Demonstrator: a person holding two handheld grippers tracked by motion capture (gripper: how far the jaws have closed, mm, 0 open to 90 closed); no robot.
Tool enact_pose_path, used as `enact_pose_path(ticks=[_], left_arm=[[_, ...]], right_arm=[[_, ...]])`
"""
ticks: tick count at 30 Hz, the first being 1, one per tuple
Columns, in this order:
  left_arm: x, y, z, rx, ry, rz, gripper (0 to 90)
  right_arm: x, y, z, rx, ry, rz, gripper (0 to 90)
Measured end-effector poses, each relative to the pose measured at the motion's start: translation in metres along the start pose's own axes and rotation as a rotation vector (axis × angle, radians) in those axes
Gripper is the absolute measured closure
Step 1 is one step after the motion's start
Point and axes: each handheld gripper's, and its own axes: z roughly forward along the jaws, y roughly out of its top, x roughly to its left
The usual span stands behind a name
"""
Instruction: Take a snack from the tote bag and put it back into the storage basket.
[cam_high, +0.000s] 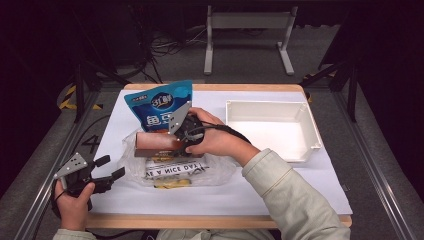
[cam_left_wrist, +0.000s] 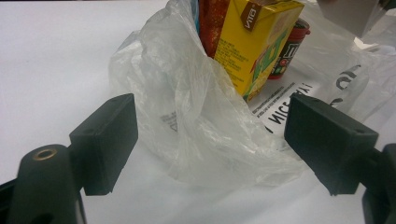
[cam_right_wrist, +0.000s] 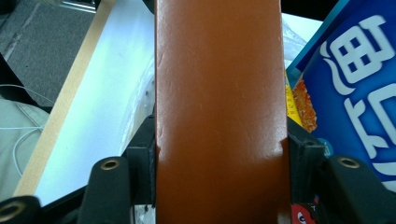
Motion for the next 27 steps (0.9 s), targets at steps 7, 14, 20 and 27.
enact_pose_path(ticks=[7,14,20,27], left_arm=[[0.002,0.001,0.0,0.02,0.022,0.002,17.2],[0.003,0.003,0.002,0.025,0.021,0.017,12.0],[0.004,0.003,0.004,0.017,-0.006,0.051,4.5],[0.004,0.004,0.006,0.017,-0.003,0.046,3.7]], right_arm=[[-0.002,0.0,-0.016,-0.012,-0.009,0.027,42.8],[-0.003,-0.008,-0.038,-0.017,-0.037,0.048,42.8],[-0.006,-0.019,-0.055,-0.03,-0.055,0.07,42.7],[-0.012,-0.035,-0.075,-0.029,-0.091,0.112,42.7]])
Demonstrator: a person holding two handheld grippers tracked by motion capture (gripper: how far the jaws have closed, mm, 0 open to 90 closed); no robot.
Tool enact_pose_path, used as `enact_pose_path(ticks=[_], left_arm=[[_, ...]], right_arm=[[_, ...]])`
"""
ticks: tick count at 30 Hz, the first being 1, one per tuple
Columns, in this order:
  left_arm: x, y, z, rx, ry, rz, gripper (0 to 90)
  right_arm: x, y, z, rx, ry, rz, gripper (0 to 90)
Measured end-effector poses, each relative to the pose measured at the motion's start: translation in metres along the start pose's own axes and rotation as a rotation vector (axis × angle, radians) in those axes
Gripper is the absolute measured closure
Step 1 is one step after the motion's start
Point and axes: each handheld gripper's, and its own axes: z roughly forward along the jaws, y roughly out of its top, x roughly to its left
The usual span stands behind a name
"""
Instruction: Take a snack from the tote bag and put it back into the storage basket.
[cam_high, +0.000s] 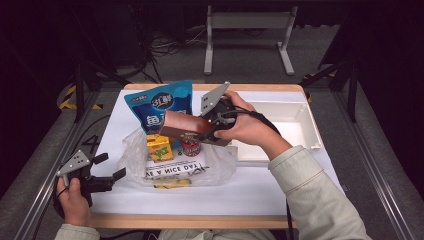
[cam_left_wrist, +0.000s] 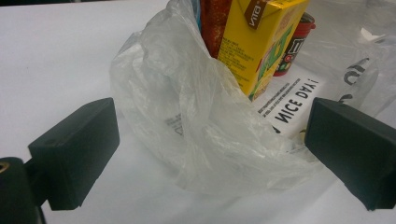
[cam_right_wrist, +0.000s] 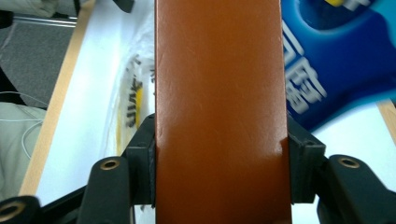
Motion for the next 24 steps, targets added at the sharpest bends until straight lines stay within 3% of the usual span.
enact_pose_path(ticks=[7,20,24], left_arm=[[0.0,0.0,0.0,-0.007,0.002,0.029,2.9],[0.0,-0.001,-0.001,-0.008,0.01,0.035,3.1],[0.0,-0.001,-0.001,-0.004,0.006,0.034,3.3]], right_arm=[[-0.006,-0.01,-0.016,0.008,-0.036,0.018,42.7],[-0.022,-0.03,-0.043,0.018,-0.093,0.065,42.7],[-0.027,-0.038,-0.05,0.053,-0.114,0.075,42.7]])
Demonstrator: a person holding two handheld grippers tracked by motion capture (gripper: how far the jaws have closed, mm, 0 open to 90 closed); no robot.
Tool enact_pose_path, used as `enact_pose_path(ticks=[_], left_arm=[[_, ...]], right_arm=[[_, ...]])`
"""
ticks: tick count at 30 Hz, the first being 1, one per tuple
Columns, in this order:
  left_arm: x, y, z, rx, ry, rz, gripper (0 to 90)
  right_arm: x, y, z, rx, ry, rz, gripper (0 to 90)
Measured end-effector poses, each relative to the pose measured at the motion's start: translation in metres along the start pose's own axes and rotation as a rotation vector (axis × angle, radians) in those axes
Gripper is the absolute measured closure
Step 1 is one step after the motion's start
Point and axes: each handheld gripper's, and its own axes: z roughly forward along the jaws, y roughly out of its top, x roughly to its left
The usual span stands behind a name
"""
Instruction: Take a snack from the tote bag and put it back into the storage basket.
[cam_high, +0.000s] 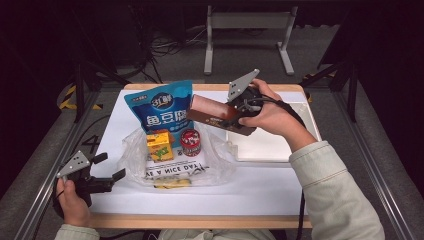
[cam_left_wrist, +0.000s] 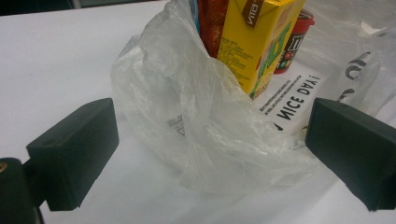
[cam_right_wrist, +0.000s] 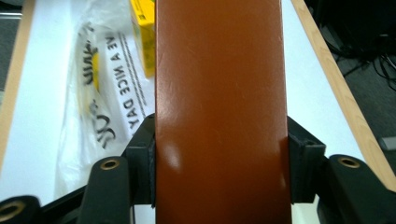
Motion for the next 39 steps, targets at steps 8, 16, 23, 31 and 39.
enact_pose_path(ticks=[8,16,23,31,39], left_arm=[[0.0,0.0,0.0,0.007,-0.004,0.002,3.4],[0.0,-0.001,0.001,0.01,-0.016,0.01,3.8],[-0.001,-0.002,0.0,0.013,-0.022,0.012,3.8],[-0.001,-0.003,-0.001,0.014,-0.022,0.014,3.8],[-0.002,-0.003,-0.001,0.018,-0.03,0.02,3.8]], right_arm=[[-0.012,-0.012,-0.013,0.01,-0.029,0.026,42.7],[-0.025,-0.026,-0.022,0.002,-0.068,0.027,42.7],[-0.04,-0.042,-0.032,0.032,-0.078,0.064,42.6],[-0.054,-0.057,-0.043,0.042,-0.105,0.104,42.6],[-0.067,-0.071,-0.045,0.063,-0.129,0.13,42.6]])
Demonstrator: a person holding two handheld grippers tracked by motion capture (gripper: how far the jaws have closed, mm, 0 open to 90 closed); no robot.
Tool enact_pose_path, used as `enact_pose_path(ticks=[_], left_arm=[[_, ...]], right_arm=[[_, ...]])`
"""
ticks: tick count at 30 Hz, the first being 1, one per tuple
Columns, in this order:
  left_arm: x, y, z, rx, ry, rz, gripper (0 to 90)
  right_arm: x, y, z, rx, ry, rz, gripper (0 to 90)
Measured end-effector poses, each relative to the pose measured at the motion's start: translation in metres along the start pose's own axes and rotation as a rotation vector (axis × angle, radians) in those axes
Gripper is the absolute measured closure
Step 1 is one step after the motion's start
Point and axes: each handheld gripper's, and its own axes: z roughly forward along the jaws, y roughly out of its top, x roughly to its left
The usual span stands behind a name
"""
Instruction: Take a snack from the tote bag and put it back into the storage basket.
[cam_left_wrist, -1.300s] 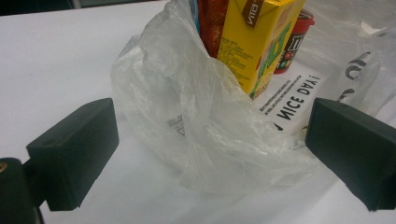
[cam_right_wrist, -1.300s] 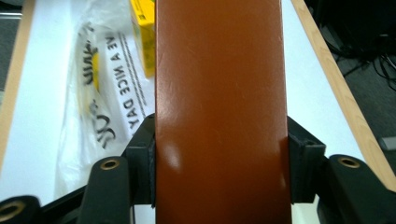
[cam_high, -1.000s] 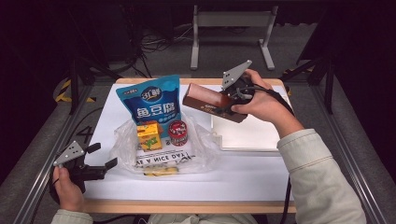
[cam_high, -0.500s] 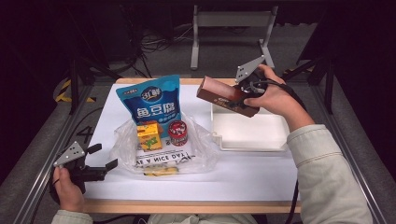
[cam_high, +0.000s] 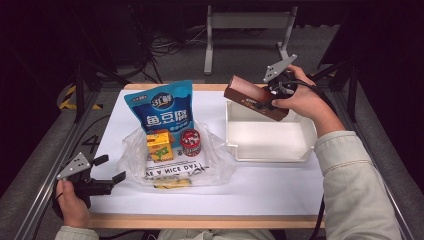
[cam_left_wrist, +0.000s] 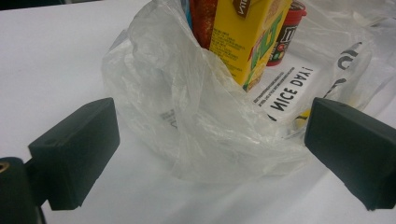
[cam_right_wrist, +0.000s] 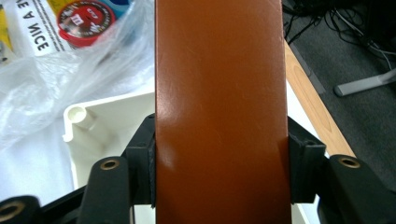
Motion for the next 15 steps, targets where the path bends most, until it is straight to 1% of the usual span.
enact_pose_path(ticks=[5,6,10,12,15], left_arm=[[0.001,0.0,0.0,0.0,0.0,-0.001,3.8],[0.001,0.0,0.0,0.0,0.0,-0.002,3.8],[0.001,0.0,0.0,-0.002,-0.002,0.0,3.8],[0.001,0.0,0.0,-0.001,-0.005,0.002,3.8],[0.001,0.0,0.001,0.0,-0.006,0.004,3.8]], right_arm=[[-0.007,-0.006,0.0,0.012,-0.01,0.007,42.6],[-0.011,-0.009,0.0,0.025,-0.021,0.01,42.6],[-0.015,-0.013,0.0,0.032,-0.038,0.019,42.6],[-0.019,-0.019,0.002,0.045,-0.049,0.025,42.6],[-0.021,-0.025,0.006,0.048,-0.051,0.031,42.6]])
